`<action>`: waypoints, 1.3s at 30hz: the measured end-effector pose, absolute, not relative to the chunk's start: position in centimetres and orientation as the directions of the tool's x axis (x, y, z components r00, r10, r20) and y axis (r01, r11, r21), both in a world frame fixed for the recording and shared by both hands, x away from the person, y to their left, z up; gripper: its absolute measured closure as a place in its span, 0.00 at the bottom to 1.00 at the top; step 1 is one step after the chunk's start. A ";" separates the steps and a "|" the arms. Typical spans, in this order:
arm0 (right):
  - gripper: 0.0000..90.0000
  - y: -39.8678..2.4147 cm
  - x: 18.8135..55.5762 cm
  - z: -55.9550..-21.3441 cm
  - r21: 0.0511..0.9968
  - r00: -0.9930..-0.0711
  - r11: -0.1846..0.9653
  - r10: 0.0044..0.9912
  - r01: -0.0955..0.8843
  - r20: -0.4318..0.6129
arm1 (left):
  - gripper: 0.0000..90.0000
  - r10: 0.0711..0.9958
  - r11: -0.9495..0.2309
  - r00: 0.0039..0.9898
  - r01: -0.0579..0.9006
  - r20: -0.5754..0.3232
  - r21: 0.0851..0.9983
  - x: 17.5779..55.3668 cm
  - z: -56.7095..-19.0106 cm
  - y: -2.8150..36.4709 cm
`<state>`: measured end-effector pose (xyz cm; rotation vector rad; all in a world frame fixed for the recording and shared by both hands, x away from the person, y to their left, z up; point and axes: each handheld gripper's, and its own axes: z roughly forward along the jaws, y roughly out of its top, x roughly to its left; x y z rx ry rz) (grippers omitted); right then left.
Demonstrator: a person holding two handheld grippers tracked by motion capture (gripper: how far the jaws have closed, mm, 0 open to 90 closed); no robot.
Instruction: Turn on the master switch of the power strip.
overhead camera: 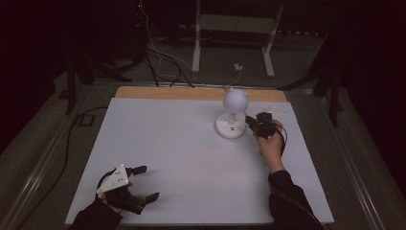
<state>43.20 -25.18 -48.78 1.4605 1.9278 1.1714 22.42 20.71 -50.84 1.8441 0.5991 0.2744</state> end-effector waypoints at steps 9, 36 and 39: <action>1.00 -24.7 43.2 -48.8 0.833 -0.357 0.098 0.926 0.544 0.125 | 0.00 0.525 -0.252 0.845 0.265 -0.098 0.931 22.4 -50.9 20.7; 1.00 -23.3 43.2 -50.9 0.812 -0.354 0.145 0.932 0.565 0.080 | 0.00 0.522 -0.257 0.847 0.268 -0.101 0.929 22.4 -50.9 20.7; 1.00 -23.2 43.2 -51.1 0.810 -0.356 0.150 0.931 0.568 0.077 | 0.00 0.522 -0.256 0.847 0.269 -0.101 0.928 22.5 -50.9 20.7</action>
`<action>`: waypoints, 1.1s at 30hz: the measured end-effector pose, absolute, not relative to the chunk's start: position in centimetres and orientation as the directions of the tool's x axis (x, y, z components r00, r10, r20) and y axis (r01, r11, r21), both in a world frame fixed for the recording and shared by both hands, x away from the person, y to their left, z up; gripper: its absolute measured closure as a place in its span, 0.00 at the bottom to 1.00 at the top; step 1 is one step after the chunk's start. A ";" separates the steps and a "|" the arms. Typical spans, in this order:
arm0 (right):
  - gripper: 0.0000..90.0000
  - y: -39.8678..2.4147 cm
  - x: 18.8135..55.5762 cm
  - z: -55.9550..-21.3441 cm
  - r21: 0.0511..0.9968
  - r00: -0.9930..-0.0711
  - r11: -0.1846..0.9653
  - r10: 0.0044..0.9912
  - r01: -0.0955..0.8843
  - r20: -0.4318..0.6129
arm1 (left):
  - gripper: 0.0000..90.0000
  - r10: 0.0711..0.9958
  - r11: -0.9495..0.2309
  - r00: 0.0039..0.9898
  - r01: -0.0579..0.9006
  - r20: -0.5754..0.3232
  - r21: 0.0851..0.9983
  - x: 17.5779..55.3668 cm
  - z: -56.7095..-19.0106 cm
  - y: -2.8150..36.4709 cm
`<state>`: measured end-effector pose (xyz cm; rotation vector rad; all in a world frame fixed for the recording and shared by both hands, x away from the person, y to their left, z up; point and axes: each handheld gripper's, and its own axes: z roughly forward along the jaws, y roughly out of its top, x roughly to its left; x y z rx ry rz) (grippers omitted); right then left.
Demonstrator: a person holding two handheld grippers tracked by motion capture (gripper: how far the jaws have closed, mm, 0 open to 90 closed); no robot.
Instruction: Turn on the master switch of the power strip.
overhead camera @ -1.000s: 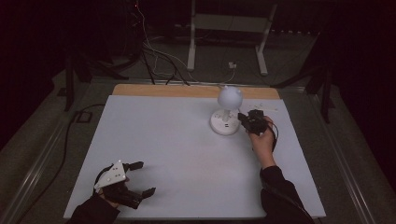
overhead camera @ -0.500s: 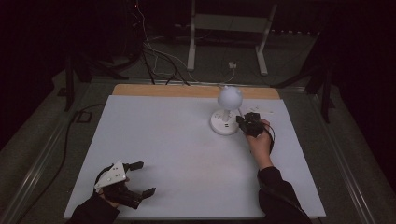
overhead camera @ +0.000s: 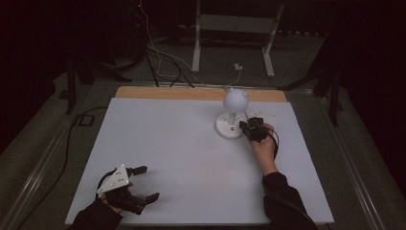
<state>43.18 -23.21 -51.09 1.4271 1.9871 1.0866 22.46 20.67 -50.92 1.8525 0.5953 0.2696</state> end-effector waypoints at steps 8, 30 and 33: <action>1.00 -23.2 43.1 -51.3 0.816 -0.353 0.142 0.932 0.560 0.080 | 0.00 0.522 -0.258 0.847 0.269 -0.100 0.928 22.4 -50.9 20.6; 1.00 -22.0 42.4 -51.8 0.828 -0.364 0.268 0.928 0.493 -0.083 | 0.00 0.520 -0.264 0.848 0.269 -0.098 0.926 22.4 -51.0 20.6; 1.00 -22.0 42.4 -51.8 0.830 -0.355 0.257 0.932 0.495 -0.077 | 0.00 0.519 -0.265 0.849 0.268 -0.097 0.926 22.4 -50.9 20.6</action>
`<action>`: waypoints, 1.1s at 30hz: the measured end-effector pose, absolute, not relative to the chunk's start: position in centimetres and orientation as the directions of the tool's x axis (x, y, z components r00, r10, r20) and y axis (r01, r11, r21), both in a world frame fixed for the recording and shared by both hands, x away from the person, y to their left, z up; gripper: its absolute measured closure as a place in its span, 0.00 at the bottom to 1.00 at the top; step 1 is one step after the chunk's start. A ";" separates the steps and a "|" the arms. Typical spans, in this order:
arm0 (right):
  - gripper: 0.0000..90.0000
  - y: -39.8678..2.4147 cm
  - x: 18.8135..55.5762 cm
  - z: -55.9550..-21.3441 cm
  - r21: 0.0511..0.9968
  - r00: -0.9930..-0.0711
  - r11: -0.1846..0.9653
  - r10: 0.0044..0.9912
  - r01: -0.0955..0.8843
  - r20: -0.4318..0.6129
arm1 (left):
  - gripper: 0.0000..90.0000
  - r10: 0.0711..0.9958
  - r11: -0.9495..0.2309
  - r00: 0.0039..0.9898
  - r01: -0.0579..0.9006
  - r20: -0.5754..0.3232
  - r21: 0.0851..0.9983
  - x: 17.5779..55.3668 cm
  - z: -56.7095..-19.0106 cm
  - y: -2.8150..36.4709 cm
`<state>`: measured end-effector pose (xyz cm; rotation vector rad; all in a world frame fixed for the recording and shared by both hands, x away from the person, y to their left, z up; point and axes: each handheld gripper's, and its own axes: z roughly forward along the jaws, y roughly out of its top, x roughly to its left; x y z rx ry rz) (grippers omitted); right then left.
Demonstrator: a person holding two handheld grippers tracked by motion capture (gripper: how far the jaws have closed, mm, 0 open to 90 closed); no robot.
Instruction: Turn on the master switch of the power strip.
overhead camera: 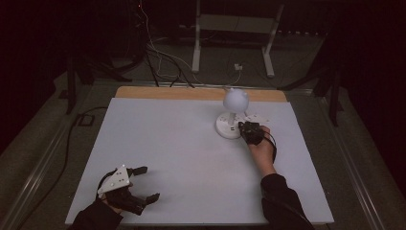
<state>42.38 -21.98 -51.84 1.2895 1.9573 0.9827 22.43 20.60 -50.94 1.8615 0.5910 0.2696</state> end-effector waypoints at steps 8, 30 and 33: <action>1.00 -21.6 42.6 -51.7 0.813 -0.347 0.279 0.932 0.512 -0.101 | 0.00 0.518 -0.265 0.849 0.272 -0.102 0.925 22.5 -51.0 20.6; 1.00 -21.5 42.6 -51.6 0.810 -0.337 0.268 0.937 0.522 -0.092 | 0.00 0.520 -0.260 0.848 0.270 -0.101 0.927 22.5 -50.9 20.7; 1.00 -21.7 42.8 -51.3 0.813 -0.345 0.262 0.935 0.519 -0.081 | 0.00 0.520 -0.258 0.848 0.269 -0.101 0.928 22.5 -50.9 20.7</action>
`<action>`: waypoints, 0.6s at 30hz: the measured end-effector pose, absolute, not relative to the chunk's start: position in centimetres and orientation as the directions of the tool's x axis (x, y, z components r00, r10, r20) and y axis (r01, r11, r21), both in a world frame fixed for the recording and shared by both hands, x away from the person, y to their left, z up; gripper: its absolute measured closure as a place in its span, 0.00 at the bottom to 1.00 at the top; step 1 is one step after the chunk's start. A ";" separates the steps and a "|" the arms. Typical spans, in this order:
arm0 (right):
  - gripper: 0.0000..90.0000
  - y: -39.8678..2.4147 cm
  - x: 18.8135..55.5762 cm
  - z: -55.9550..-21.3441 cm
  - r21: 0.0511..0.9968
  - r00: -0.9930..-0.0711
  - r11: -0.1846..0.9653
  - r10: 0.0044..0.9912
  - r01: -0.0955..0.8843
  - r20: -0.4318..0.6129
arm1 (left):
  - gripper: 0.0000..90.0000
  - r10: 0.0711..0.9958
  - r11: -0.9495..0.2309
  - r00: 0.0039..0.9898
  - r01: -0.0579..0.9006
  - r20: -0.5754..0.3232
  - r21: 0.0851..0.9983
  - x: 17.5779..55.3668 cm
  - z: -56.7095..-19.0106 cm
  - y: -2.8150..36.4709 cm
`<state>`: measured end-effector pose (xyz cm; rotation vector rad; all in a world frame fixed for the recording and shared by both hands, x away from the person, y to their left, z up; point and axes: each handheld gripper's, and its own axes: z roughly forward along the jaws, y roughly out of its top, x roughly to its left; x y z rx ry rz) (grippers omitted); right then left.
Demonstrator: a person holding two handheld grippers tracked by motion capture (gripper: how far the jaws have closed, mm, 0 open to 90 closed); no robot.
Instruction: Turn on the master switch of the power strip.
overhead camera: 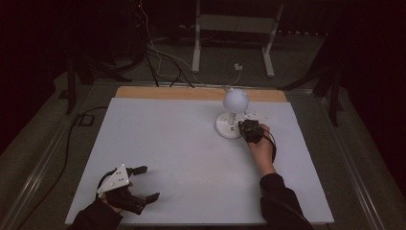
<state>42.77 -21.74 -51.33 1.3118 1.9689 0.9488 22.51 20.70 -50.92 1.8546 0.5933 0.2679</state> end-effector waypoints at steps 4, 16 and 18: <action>1.00 -22.3 42.8 -50.9 0.826 -0.349 0.233 0.936 0.513 -0.047 | 0.00 0.523 -0.254 0.846 0.270 -0.103 0.929 22.5 -50.9 20.8; 1.00 -22.6 42.0 -49.4 0.830 -0.374 0.218 0.927 0.513 -0.013 | 0.00 0.523 -0.243 0.846 0.265 -0.105 0.933 22.5 -50.8 20.8; 0.99 -22.8 41.9 -49.2 0.831 -0.373 0.207 0.928 0.516 0.001 | 0.00 0.524 -0.249 0.845 0.270 -0.105 0.930 22.5 -50.8 20.8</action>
